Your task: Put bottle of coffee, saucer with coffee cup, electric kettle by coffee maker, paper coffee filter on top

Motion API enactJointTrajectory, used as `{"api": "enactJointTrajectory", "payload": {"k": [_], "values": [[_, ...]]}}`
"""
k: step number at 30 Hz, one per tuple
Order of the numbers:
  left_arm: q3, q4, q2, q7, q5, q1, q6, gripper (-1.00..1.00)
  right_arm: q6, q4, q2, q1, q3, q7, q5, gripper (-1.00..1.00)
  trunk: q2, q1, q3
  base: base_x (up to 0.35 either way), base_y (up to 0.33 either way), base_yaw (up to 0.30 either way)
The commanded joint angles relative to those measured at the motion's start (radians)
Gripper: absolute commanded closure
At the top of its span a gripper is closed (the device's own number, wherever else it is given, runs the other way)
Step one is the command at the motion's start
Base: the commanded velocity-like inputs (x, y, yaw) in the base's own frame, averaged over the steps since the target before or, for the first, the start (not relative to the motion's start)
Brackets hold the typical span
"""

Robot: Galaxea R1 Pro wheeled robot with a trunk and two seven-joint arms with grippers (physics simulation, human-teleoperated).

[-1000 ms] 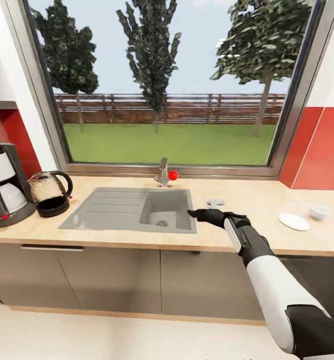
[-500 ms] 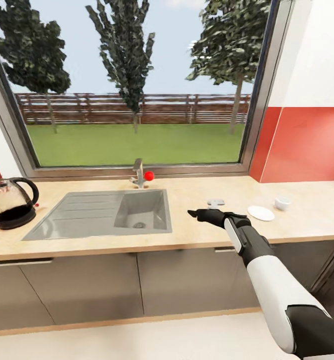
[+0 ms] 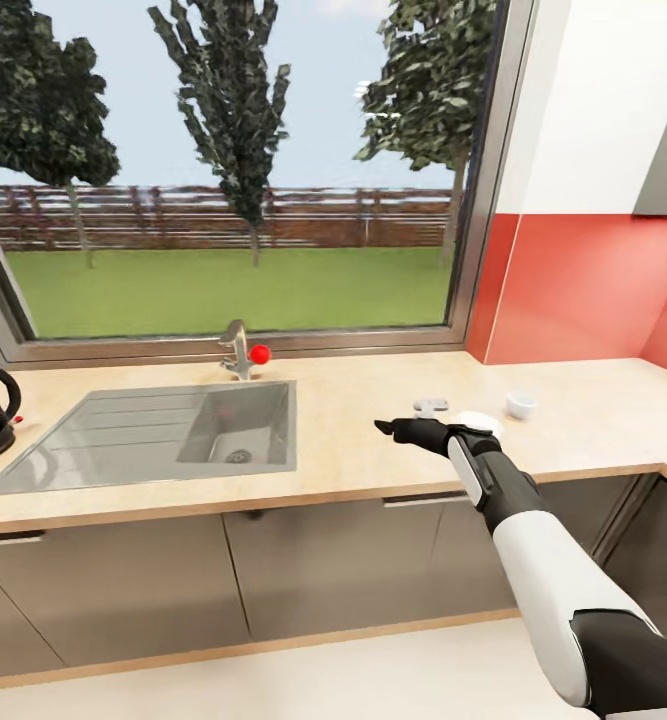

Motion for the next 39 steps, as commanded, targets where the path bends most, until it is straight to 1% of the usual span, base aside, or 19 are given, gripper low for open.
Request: {"api": "enactJointTrajectory", "payload": {"k": [1, 28, 34, 39], "values": [[0.006, 0.000, -0.001, -0.001, 0.004, 0.000, -0.003, -1.00, 0.007, -0.002, 0.000, 0.000, 0.000, -0.001, -0.010, -1.00, -0.001, 0.000, -0.001, 0.001, -0.286, 0.000], [0.006, -0.001, -0.001, -0.001, 0.005, 0.000, -0.003, -1.00, 0.015, -0.003, 0.000, 0.000, 0.000, -0.001, -0.009, -1.00, -0.001, 0.000, -0.001, 0.000, -0.289, 0.001], [0.006, -0.001, -0.001, -0.001, 0.006, 0.000, -0.003, -1.00, 0.015, -0.003, 0.000, 0.000, 0.000, -0.001, -0.009, -1.00, -0.001, 0.000, -0.001, 0.000, -0.293, 0.192], [0.006, -0.001, -0.001, -0.001, 0.006, 0.000, -0.003, -1.00, 0.015, -0.003, 0.000, 0.000, 0.000, -0.001, -0.010, -1.00, -0.001, 0.000, -0.001, 0.000, -0.295, 0.042]]}}
